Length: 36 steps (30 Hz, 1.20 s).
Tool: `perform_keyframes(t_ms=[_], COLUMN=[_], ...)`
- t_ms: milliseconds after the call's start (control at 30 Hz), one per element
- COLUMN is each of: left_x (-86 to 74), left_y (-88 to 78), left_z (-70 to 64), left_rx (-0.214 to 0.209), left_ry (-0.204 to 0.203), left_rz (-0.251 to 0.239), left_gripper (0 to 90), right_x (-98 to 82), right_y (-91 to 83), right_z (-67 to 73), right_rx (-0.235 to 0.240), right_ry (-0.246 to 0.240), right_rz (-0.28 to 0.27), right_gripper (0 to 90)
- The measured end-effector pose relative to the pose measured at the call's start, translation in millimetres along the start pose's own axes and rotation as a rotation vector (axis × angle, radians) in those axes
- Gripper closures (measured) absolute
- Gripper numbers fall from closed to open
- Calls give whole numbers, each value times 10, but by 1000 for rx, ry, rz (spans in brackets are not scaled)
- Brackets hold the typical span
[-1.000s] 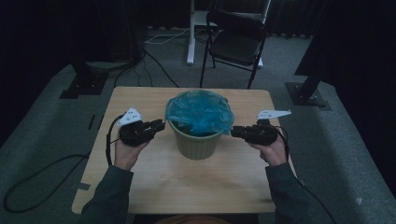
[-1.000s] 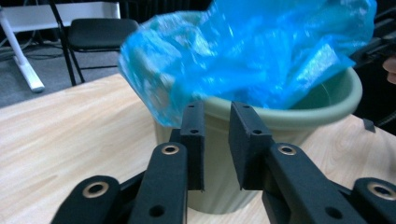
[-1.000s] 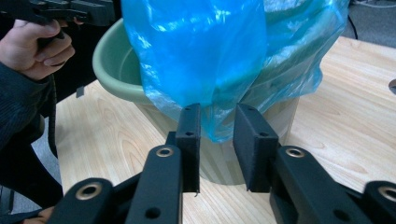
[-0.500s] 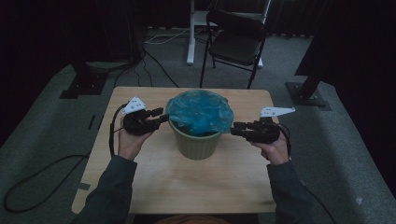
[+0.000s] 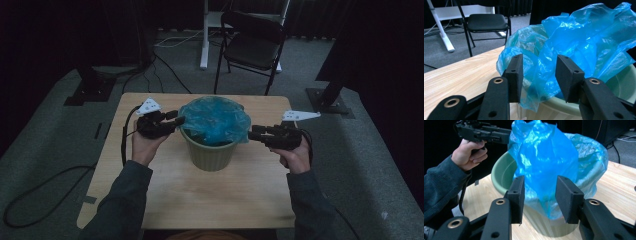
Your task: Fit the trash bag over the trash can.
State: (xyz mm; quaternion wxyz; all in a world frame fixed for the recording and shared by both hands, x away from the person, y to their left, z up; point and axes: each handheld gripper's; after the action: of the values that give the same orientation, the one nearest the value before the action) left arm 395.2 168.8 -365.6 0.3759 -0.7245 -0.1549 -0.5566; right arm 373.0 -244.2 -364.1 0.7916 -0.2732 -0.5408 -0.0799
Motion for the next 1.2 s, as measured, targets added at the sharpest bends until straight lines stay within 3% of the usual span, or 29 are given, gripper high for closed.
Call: perform_keyframes(t_ms=[100,233,400,500,967,1200], left_x=[13,13,-14,-46,-317,-561], left_y=[25,38,6,-28,-223,-255], left_z=[-6,-37,-77,-105,-241,-306], left_rx=[-7,-17,-33,-42,-75,-96], left_ry=[-1,18,30,33,37,50], left_rz=[2,3,-1,-8,-14,31], left_gripper=[593,756,845,884,898,899], right_x=[26,59,36,-14,-172,-277], right_y=[28,99,116,134,205,307], right_z=[-9,-33,-5,22,116,201], right_rx=[-4,-16,2,23,83,113], right_ry=[9,32,23,17,-9,-45], right_rz=[-4,-11,-32,-13,65,148], right_gripper=[584,780,896,900,900,900])
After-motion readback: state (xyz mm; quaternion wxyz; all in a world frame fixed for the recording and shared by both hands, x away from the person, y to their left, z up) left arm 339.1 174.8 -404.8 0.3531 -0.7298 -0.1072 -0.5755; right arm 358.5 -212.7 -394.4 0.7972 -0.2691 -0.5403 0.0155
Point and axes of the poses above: each handheld gripper's, and its own axes: y roughly forward along the jaws, x roughly out of its top, z roughly to its left, and after that the axes turned 1 degree about -z, right-handed
